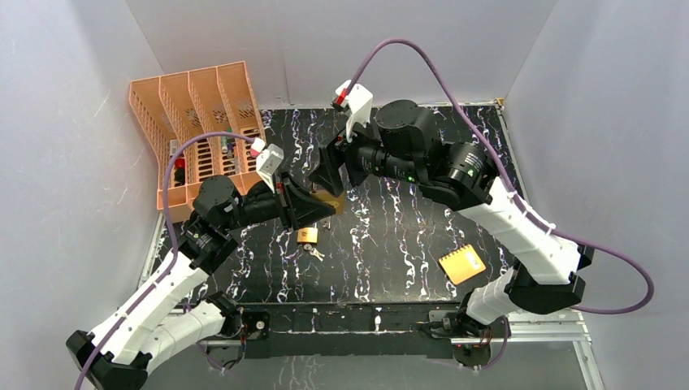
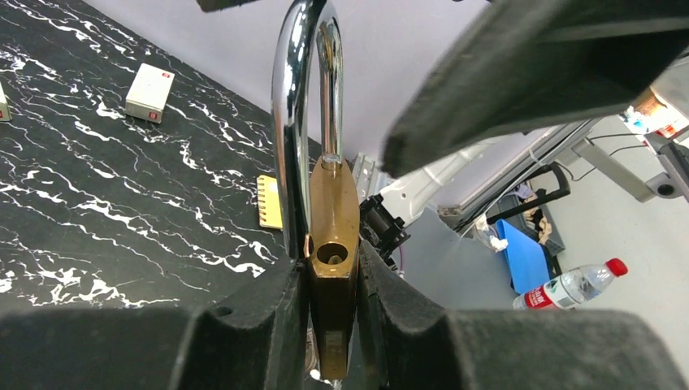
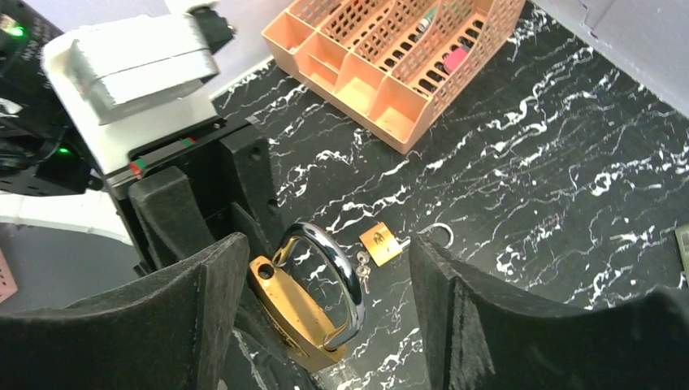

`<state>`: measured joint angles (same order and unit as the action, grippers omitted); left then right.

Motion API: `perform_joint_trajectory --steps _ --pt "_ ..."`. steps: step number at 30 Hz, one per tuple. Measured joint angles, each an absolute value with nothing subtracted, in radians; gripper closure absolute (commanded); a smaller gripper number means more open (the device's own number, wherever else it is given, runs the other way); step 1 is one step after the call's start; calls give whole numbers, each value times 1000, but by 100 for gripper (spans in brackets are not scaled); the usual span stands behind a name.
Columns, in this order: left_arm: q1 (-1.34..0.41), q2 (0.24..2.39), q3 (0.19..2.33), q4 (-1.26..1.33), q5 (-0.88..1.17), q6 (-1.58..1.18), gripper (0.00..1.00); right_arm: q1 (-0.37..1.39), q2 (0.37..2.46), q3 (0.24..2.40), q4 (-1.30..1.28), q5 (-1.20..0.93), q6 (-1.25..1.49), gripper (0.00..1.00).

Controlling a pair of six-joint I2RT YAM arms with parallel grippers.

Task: Unlock with the key

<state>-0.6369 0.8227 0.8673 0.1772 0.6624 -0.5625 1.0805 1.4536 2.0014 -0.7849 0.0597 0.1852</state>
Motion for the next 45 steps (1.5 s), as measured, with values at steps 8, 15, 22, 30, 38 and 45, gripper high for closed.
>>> perform_joint_trajectory --steps 8,15,22,30,38,45 --pt "-637 822 869 144 668 -516 100 1081 1493 2030 -867 114 175 72" --pt "-637 823 881 113 667 -467 100 1081 1497 2030 -893 178 236 100" --pt "-638 823 882 67 616 -388 100 1085 1494 2000 -914 287 385 92" --pt "-636 827 882 36 542 -310 100 1082 1490 2004 -980 335 436 17" --pt "-636 828 882 15 657 -322 100 1081 1399 2019 -964 269 252 57" --pt "-637 826 879 33 833 -345 100 1081 1414 2059 -907 199 97 71"
